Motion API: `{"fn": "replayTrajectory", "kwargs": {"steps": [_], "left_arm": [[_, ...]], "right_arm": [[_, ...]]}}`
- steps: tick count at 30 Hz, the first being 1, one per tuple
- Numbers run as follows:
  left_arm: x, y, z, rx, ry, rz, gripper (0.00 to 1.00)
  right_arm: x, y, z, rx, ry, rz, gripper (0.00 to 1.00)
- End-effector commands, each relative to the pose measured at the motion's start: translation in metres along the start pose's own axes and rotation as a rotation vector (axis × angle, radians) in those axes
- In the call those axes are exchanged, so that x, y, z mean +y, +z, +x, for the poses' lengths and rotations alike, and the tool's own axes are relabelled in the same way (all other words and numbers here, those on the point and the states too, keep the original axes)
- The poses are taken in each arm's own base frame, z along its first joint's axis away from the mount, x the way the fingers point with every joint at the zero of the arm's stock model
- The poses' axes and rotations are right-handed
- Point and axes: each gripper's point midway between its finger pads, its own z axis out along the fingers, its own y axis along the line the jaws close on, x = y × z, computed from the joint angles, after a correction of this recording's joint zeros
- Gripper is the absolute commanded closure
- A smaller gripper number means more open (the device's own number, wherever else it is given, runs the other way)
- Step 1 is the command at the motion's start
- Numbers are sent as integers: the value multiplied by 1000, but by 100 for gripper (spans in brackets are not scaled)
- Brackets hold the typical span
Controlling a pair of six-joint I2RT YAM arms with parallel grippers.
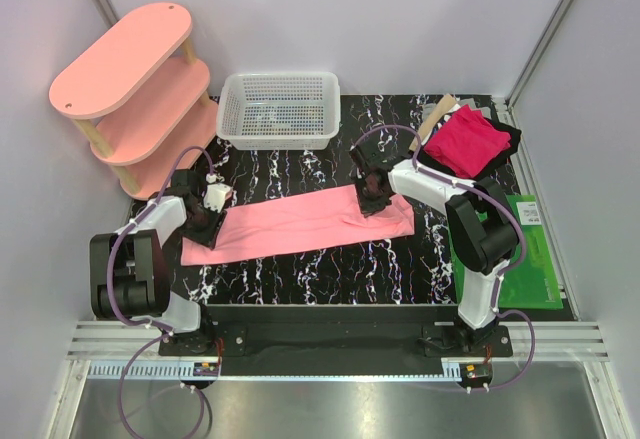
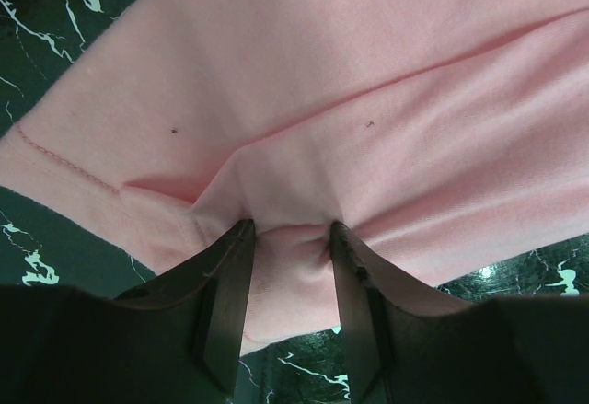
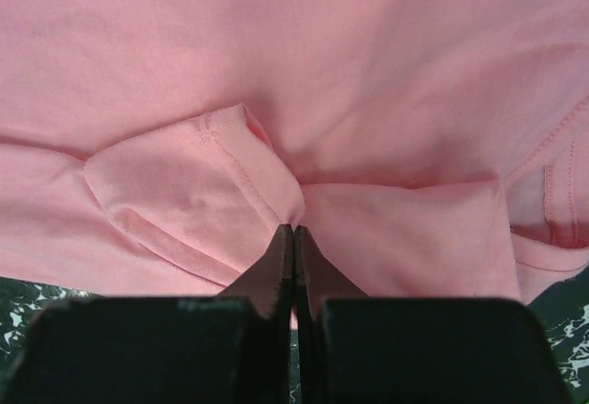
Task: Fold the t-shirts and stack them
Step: Fold the tshirt
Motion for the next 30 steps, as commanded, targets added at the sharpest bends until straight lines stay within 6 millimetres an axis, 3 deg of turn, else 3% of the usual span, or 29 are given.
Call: {"fn": "replayTrajectory", "kwargs": {"steps": [1,12,15,22,23,24,27,28,30], "left_arm": [[11,11,27,107,22,-49,57],[12,16,32,124,27,-54,57],[12,16,31,124,25,-54,57],[13,15,29,124,25,-55,57],[13,15,29,124,25,-55,57],[14,14,29,125,25,-57,57],[13,13,28,123,25,-51,57],[13,13,28,123,25,-49,57],[13,13,28,123,25,-47,57]], "right_arm": [[1,-11,-13,-58,18,-9,100],[-29,-47,-76,-230,34,97,100],[-33,-43,-86,-233,45,98,100],[-37,-6,-87,-159,53,83,98],[-37,-1,-85,-148,55,82,95],[-38,8,-81,-124,52,88,79],[-40,21,-74,-88,56,96,54],[-43,22,-71,-79,62,115,29],[-52,21,-72,-87,84,164,23]]}}
